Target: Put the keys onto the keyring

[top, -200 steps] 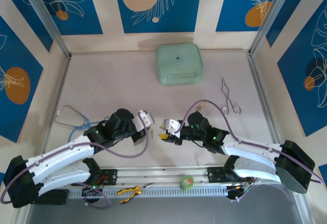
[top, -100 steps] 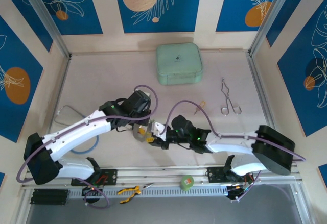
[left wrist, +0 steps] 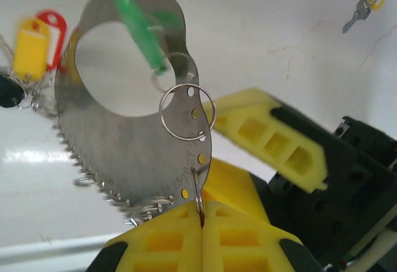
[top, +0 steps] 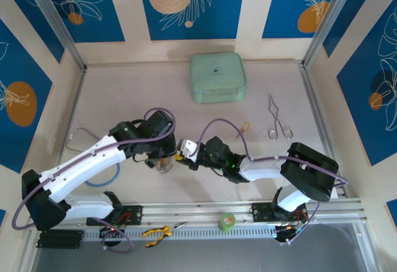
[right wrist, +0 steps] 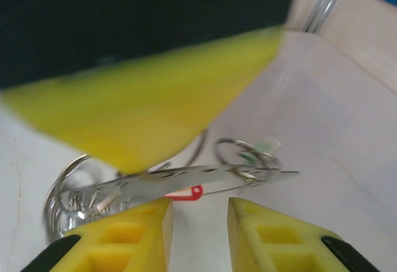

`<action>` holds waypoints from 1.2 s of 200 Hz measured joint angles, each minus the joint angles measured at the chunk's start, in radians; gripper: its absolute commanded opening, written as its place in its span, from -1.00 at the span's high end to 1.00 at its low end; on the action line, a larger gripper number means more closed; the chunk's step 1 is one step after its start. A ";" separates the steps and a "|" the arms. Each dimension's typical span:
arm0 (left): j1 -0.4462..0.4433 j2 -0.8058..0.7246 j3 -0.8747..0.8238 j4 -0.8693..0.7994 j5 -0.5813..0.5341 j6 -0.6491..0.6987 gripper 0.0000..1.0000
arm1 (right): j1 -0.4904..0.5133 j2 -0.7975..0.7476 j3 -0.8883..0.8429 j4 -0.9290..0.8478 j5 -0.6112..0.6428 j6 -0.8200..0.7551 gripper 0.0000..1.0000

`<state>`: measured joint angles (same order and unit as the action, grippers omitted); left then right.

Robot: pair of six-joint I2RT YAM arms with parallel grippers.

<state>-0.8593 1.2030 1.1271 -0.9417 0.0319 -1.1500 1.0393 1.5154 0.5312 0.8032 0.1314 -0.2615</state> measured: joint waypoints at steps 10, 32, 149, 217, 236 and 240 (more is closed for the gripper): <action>0.005 -0.013 0.000 -0.008 0.023 -0.042 1.00 | 0.000 0.000 -0.001 0.020 -0.005 -0.012 0.38; 0.021 -0.049 -0.010 -0.012 0.062 -0.132 1.00 | 0.001 -0.002 -0.016 0.059 -0.034 -0.047 0.37; 0.039 -0.183 -0.121 0.036 0.107 -0.380 1.00 | 0.045 -0.163 -0.095 0.068 -0.088 -0.159 0.47; 0.041 -0.183 -0.123 0.045 0.110 -0.393 1.00 | 0.068 -0.150 -0.071 0.064 -0.051 -0.185 0.43; 0.042 -0.179 -0.122 0.046 0.110 -0.394 1.00 | 0.064 -0.180 -0.089 0.048 0.002 -0.193 0.43; 0.043 -0.177 -0.120 0.047 0.110 -0.394 1.00 | 0.062 -0.195 -0.096 0.037 0.009 -0.195 0.43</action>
<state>-0.8162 1.0260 1.0069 -0.8951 0.1421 -1.5440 1.1015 1.3209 0.4351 0.8406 0.1406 -0.4568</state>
